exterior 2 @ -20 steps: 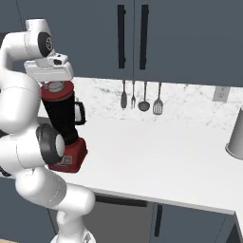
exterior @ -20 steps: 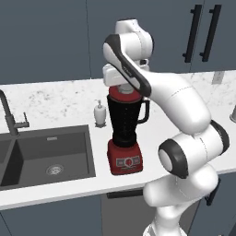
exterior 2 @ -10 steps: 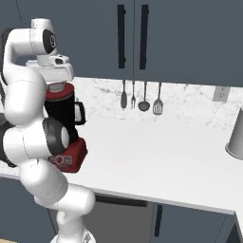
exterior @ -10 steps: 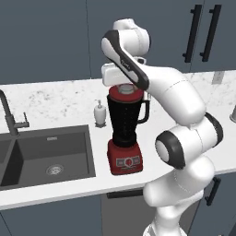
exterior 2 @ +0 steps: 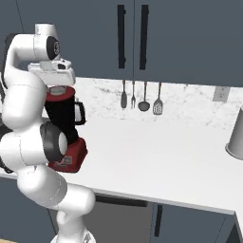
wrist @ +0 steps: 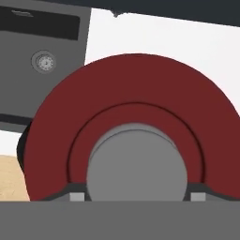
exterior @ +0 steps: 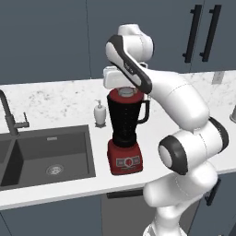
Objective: Close the lid blender by securely placing the lid on top.
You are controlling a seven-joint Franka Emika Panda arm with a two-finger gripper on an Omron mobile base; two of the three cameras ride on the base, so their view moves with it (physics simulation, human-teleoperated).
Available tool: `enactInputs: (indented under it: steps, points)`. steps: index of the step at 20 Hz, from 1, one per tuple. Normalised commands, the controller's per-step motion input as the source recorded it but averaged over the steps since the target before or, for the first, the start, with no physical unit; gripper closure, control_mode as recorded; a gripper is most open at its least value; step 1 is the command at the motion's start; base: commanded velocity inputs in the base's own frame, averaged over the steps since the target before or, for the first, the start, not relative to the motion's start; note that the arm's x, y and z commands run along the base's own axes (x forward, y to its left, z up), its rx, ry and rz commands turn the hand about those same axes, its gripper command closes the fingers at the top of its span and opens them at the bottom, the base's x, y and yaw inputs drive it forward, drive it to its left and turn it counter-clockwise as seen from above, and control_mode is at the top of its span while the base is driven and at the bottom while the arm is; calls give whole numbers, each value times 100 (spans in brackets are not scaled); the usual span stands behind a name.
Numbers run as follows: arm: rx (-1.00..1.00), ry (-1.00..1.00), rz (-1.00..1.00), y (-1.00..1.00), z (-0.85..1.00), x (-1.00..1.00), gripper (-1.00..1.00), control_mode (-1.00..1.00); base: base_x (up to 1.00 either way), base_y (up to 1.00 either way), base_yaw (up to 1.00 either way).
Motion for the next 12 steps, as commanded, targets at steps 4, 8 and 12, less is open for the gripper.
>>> enactInputs:
  steps: [4, 8, 12]
  points:
    - [13, -22, 0, 0, -56, -12, -100, -100, 0, 0, 0]
    - [7, -24, 0, 0, -8, -1, -100, -100, 0, 0, 0]
    - [0, -16, 1, 6, 7, 0, -100, -100, 0, 0, 0]
